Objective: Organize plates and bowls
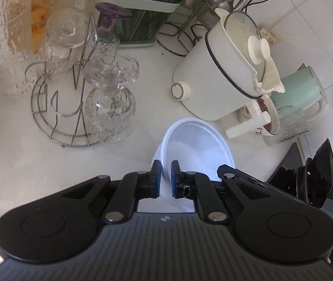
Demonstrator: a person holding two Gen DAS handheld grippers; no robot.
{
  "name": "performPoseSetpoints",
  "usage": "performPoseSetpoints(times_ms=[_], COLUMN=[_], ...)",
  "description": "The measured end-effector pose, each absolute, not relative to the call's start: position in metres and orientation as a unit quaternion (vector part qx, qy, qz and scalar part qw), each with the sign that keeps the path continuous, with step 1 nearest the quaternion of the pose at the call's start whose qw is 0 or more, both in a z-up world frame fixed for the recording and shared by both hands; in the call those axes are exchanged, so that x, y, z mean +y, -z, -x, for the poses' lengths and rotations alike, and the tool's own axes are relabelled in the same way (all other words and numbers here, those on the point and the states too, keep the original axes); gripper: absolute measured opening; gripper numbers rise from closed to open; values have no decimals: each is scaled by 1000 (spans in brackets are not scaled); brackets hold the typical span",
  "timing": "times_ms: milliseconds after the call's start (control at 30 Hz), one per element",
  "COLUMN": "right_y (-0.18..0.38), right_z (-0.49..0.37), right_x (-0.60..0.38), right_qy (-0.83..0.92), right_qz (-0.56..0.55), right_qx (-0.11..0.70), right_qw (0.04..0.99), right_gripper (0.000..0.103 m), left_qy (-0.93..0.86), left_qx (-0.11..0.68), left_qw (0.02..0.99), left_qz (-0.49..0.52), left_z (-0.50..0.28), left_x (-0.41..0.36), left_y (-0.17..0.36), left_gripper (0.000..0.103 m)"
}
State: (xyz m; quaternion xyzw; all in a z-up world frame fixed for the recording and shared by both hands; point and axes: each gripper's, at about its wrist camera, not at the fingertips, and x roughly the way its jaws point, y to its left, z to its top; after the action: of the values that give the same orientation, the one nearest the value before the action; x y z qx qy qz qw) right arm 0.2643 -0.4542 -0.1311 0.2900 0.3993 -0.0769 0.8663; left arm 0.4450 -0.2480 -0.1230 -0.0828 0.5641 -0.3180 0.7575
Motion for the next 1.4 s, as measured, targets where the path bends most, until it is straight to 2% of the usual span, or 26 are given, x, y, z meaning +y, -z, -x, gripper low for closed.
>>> performPoseSetpoints(times_ms=[533, 933, 1400], right_y=[103, 99, 114], right_z=[-233, -215, -208], right_x=[-414, -360, -335], right_qy=[76, 102, 92], right_qz=[-312, -319, -292], right_qx=[375, 373, 428], right_qw=[870, 865, 850], right_gripper=[15, 15, 15], left_qy=[338, 364, 346], left_qx=[540, 535, 567], left_qw=[766, 759, 744], left_qz=[85, 66, 76], left_z=[-418, -407, -386], left_x=[-194, -150, -114], left_y=[89, 84, 116], left_gripper=[10, 10, 10])
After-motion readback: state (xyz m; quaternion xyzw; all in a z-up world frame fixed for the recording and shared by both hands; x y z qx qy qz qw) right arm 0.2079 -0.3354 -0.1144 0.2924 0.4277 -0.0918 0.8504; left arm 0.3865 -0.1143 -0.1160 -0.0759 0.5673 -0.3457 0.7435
